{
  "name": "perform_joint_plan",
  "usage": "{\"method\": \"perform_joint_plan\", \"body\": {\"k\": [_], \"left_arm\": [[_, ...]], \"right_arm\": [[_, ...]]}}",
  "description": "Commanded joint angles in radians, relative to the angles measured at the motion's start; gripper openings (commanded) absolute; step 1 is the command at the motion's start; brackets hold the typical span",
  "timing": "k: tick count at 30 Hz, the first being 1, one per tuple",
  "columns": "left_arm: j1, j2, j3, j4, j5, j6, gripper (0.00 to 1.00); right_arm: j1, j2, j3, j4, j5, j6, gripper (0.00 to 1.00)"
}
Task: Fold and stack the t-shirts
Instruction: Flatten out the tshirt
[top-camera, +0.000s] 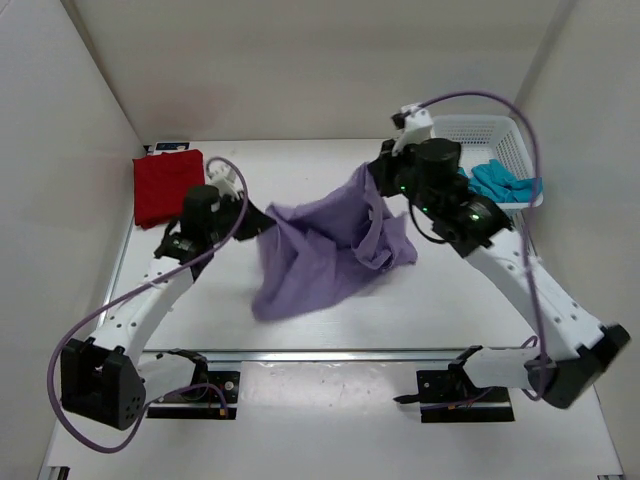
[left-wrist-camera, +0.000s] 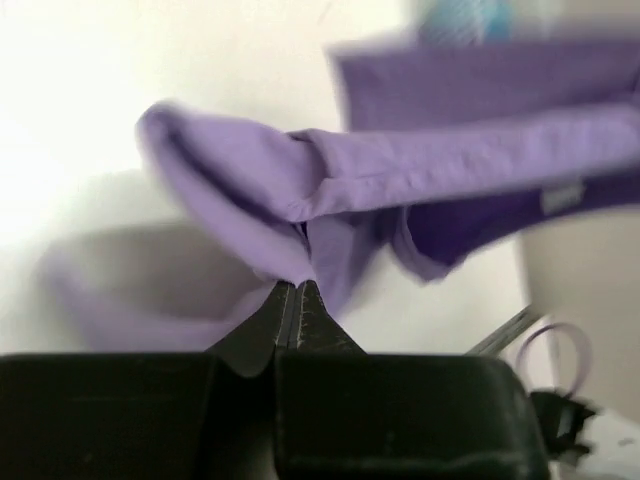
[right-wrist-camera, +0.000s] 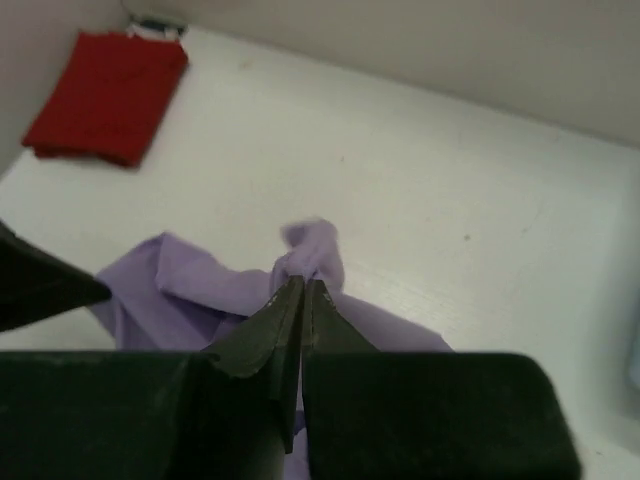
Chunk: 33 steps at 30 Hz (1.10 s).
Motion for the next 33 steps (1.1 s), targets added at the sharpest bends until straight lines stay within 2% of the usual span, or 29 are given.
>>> {"method": "perform_joint_plan", "body": {"k": [1, 2, 4, 5, 7, 9, 11, 12, 13, 14, 15, 16, 17, 18, 19, 20, 21, 22, 24, 25, 27, 28, 29, 30, 31, 33], "left_arm": [[0.083, -0.023, 0.163, 0.036, 0.091, -0.048, 0.0], [0.106, -0.035, 0.203, 0.043, 0.125, -0.075, 0.0], [0.179, -0.067, 0.252, 0.071, 0.128, -0.109, 0.0], [0.204, -0.081, 0.287, 0.056, 0.127, -0.111, 0.01], [0.209, -0.096, 0.379, -0.013, 0.099, -0.08, 0.01], [0.203, -0.121, 0.479, -0.076, 0.026, -0.014, 0.02], [0.177, -0.13, 0.537, -0.145, -0.035, 0.027, 0.03], [0.169, -0.136, 0.575, -0.163, -0.087, 0.05, 0.03], [0.157, -0.142, 0.599, -0.188, -0.109, 0.063, 0.03], [0.135, -0.144, 0.616, -0.208, -0.147, 0.084, 0.03], [0.127, -0.14, 0.651, -0.235, -0.195, 0.105, 0.03], [0.105, -0.136, 0.684, -0.245, -0.239, 0.118, 0.03], [0.089, -0.138, 0.695, -0.262, -0.264, 0.144, 0.03], [0.071, -0.136, 0.718, -0.266, -0.31, 0.158, 0.03], [0.063, -0.139, 0.725, -0.262, -0.338, 0.173, 0.03], [0.057, -0.144, 0.725, -0.254, -0.347, 0.176, 0.04], [0.045, -0.132, 0.717, -0.262, -0.359, 0.191, 0.05], [0.041, -0.112, 0.693, -0.257, -0.358, 0.195, 0.05], [0.06, -0.077, 0.659, -0.246, -0.317, 0.185, 0.04], [0.069, -0.042, 0.639, -0.24, -0.282, 0.184, 0.05], [0.06, 0.009, 0.604, -0.219, -0.306, 0.188, 0.03], [0.066, 0.047, 0.591, -0.211, -0.31, 0.188, 0.03], [0.057, 0.095, 0.581, -0.205, -0.31, 0.188, 0.03], [0.048, 0.116, 0.576, -0.196, -0.31, 0.188, 0.03], [0.054, 0.158, 0.568, -0.188, -0.31, 0.194, 0.02], [0.052, 0.234, 0.547, -0.162, -0.329, 0.19, 0.02]], "right_arm": [[0.057, -0.101, 0.112, -0.131, 0.108, -0.031, 0.0], [0.08, -0.121, 0.164, -0.183, 0.145, -0.034, 0.0], [0.243, -0.135, 0.239, -0.231, 0.333, -0.071, 0.0], [0.297, -0.148, 0.282, -0.26, 0.376, -0.071, 0.0], [0.506, -0.165, 0.335, -0.262, 0.555, -0.103, 0.0], [0.663, -0.187, 0.339, -0.234, 0.694, -0.135, 0.0], [0.9, -0.204, 0.338, -0.124, 0.926, -0.21, 0.01], [0.98, -0.222, 0.295, -0.057, 1.002, -0.327, 0.0], [1.151, -0.259, 0.178, 0.246, 1.188, -0.637, 0.0], [1.301, -0.273, 0.002, 1.028, 1.262, -1.273, 0.0], [1.368, -0.262, -0.007, 1.596, 1.253, -1.538, 0.0], [1.457, -0.233, 0.066, 1.651, 1.278, -1.724, 0.0], [1.385, -0.234, 0.08, 1.492, 1.289, -1.577, 0.0], [1.267, -0.271, 0.091, 1.071, 1.267, -1.418, 0.0], [1.228, -0.291, 0.152, 0.839, 1.237, -1.053, 0.0], [1.168, -0.309, 0.157, 0.597, 1.179, -0.879, 0.0], [1.143, -0.357, 0.123, 0.664, 1.161, -0.875, 0.0], [1.145, -0.406, 0.041, 0.742, 1.162, -0.953, 0.0], [1.206, -0.472, -0.093, 1.044, 1.142, -1.11, 0.0], [1.224, -0.525, -0.163, 1.107, 1.144, -1.188, 0.0], [1.29, -0.591, -0.207, 1.079, 1.177, -1.154, 0.0], [1.319, -0.647, -0.264, 1.166, 1.17, -1.169, 0.0], [1.38, -0.711, -0.332, 1.244, 1.176, -1.263, 0.0], [1.481, -0.743, -0.363, 1.4, 1.206, -1.373, 0.0], [1.59, -0.821, -0.424, 1.507, 1.211, -1.416, 0.0], [1.75, -0.946, -0.541, 1.56, 1.216, -1.457, 0.0]]}}
